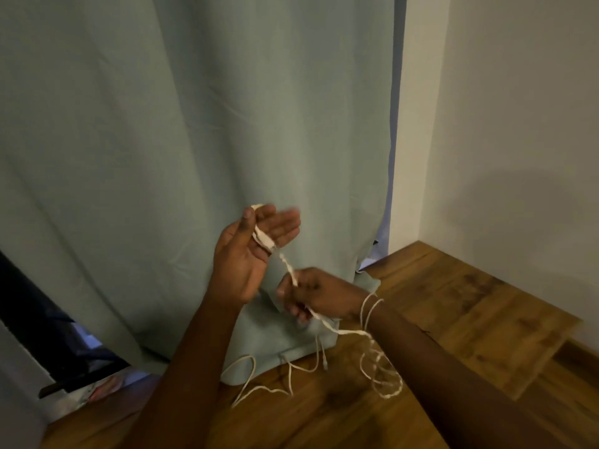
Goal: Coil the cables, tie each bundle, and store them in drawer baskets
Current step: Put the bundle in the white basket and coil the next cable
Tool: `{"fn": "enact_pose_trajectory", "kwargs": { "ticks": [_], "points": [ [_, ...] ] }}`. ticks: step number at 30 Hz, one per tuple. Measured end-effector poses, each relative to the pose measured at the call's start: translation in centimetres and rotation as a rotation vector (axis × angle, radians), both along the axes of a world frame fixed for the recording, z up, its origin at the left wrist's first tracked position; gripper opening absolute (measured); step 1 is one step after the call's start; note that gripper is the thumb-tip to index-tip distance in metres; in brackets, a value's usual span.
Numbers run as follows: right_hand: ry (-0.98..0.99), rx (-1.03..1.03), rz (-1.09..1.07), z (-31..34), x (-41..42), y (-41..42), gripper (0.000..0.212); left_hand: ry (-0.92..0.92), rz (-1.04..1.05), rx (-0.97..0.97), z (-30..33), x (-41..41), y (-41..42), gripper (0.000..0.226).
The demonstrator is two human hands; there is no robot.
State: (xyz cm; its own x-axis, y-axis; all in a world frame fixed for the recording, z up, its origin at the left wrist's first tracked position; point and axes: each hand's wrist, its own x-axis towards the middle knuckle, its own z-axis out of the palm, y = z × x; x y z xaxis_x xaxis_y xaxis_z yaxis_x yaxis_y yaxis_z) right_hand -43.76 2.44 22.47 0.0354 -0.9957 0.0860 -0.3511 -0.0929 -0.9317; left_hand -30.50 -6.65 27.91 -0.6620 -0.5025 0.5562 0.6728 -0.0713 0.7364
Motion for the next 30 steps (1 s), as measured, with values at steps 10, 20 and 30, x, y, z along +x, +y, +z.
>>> {"fn": "enact_pose_trajectory", "kwargs": {
  "ticks": [10,20,30],
  "points": [
    [0.706,-0.329,-0.075,6.3,-3.4,2.6,0.008,-0.739,0.305,-0.762,-2.8,3.1,-2.7,0.034],
    [-0.096,-0.430,-0.244,3.4,-2.1,-1.2,0.026,-0.103,-0.403,-0.015,-0.1,1.7,0.5,0.023],
    [0.068,0.246,0.133,-2.1,0.8,1.1,0.041,-0.383,0.583,-0.607,-0.5,0.2,-1.7,0.024]
  ]
}}
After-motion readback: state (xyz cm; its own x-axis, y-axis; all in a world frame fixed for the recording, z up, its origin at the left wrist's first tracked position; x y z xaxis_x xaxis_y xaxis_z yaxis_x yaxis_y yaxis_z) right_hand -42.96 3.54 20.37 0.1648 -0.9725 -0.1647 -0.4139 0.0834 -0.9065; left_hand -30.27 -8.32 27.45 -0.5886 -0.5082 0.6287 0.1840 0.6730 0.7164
